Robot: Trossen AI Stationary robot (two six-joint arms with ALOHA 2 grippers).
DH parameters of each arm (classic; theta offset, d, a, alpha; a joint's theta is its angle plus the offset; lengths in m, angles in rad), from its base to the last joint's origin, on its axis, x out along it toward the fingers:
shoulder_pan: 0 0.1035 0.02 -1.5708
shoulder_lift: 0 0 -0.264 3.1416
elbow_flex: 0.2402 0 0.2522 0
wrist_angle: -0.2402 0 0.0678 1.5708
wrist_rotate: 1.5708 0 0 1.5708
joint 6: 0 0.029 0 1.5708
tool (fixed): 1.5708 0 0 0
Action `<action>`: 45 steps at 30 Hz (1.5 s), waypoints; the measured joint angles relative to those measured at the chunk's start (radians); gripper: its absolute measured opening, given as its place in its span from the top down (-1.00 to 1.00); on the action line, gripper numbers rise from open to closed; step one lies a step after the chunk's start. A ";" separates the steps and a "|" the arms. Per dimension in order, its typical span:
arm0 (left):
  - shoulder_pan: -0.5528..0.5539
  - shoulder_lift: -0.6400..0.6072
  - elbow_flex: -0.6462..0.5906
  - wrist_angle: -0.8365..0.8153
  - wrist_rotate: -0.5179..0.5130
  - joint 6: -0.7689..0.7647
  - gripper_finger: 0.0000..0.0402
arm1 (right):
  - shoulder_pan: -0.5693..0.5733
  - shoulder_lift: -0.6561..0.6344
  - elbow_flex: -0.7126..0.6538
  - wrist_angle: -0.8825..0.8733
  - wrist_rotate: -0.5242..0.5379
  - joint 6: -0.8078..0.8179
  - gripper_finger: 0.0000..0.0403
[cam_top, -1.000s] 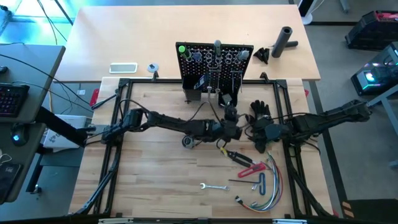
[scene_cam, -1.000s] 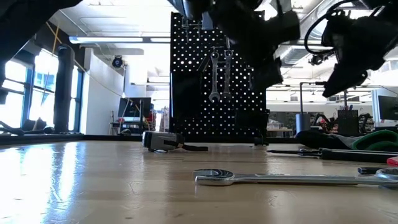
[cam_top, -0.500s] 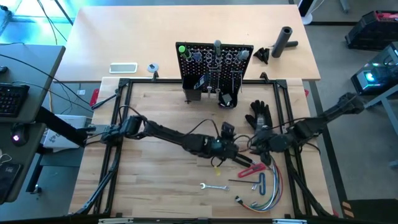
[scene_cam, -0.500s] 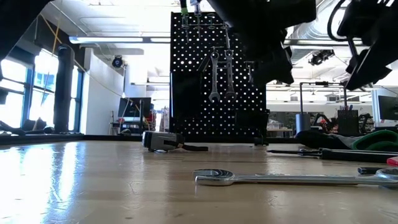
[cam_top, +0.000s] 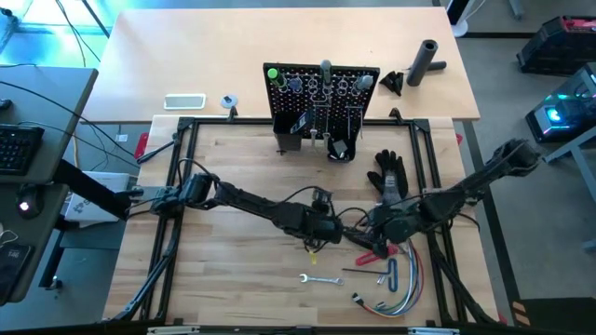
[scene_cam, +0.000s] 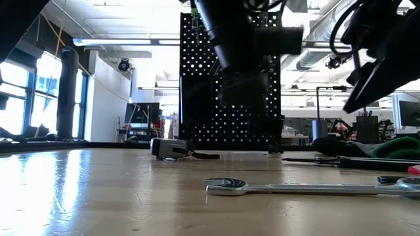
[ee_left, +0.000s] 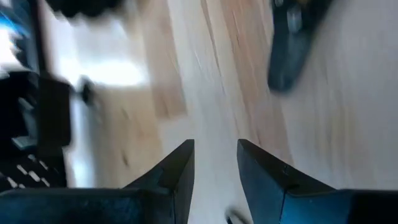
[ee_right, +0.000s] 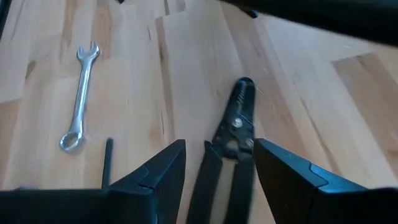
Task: Hang tools onto peg board
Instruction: Hang the gray tape measure on the peg board
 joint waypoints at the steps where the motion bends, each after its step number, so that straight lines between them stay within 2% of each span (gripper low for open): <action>1: 0.003 0.000 -0.005 -0.032 0.012 -0.024 0.43 | 0.000 0.024 0.000 0.026 0.003 -0.003 0.08; 7: 0.005 0.000 -0.065 -0.166 0.053 -0.131 0.43 | 0.000 0.143 0.000 0.167 0.003 -0.045 0.08; 11: 0.005 -0.022 -0.138 -0.163 0.068 -0.168 0.43 | 0.000 0.188 0.000 0.217 0.004 -0.060 0.08; 16: 0.019 -0.123 -0.277 -0.064 0.063 -0.214 0.43 | -0.002 0.212 0.000 0.240 0.009 -0.062 0.08; 23: 0.030 -0.409 -0.564 0.187 0.072 -0.258 0.43 | -0.002 0.214 0.000 0.250 0.018 -0.075 0.08; 28: 0.031 -0.610 -0.781 0.358 0.201 -0.283 0.43 | -0.002 0.214 0.000 0.252 0.022 -0.080 0.08; 32: 0.030 -0.705 -0.926 0.524 0.382 -0.310 0.43 | -0.002 0.214 0.000 0.251 0.022 -0.079 0.08; 35: 0.022 -0.710 -0.976 0.613 0.446 -0.317 0.43 | -0.002 0.214 0.000 0.256 0.033 -0.080 0.08; 45: 0.014 -0.560 -0.942 0.623 0.471 -0.196 0.43 | -0.014 0.214 0.000 0.305 0.061 -0.079 0.08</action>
